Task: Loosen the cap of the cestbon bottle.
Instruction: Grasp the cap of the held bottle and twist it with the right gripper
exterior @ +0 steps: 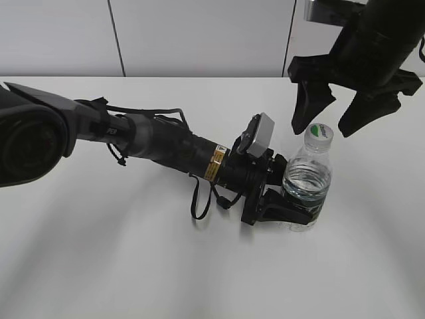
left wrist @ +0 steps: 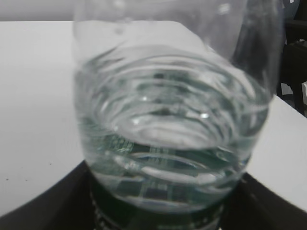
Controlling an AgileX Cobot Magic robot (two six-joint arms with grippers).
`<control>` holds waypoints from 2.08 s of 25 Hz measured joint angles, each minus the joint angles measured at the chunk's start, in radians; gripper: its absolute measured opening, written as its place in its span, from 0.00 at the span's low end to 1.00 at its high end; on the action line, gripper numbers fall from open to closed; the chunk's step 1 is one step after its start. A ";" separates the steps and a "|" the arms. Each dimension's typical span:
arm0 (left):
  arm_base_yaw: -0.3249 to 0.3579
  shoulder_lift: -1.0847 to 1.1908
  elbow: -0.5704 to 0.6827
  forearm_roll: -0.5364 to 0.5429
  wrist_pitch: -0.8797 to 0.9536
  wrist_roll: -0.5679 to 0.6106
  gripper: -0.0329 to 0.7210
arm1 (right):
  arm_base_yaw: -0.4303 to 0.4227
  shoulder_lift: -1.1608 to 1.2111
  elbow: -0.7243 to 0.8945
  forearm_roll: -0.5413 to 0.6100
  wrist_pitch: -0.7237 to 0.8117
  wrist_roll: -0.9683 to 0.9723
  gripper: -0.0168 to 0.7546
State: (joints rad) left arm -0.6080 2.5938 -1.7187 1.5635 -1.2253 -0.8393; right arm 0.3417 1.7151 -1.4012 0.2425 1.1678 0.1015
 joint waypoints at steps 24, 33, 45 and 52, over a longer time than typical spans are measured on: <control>-0.001 0.000 0.000 -0.002 0.001 -0.003 0.71 | 0.000 0.014 0.000 -0.016 0.028 -0.270 0.40; -0.002 0.000 0.000 -0.002 0.002 0.000 0.71 | 0.003 0.009 0.000 -0.028 0.034 -0.934 0.40; -0.002 0.000 0.000 -0.001 0.000 -0.001 0.71 | 0.003 -0.023 0.000 0.020 0.042 -0.529 0.87; -0.002 0.000 0.000 -0.001 0.000 -0.001 0.71 | 0.003 -0.048 0.000 0.021 -0.035 0.016 0.83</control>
State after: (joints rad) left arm -0.6100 2.5938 -1.7187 1.5627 -1.2252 -0.8400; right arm 0.3448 1.6673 -1.4011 0.2638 1.1331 0.1177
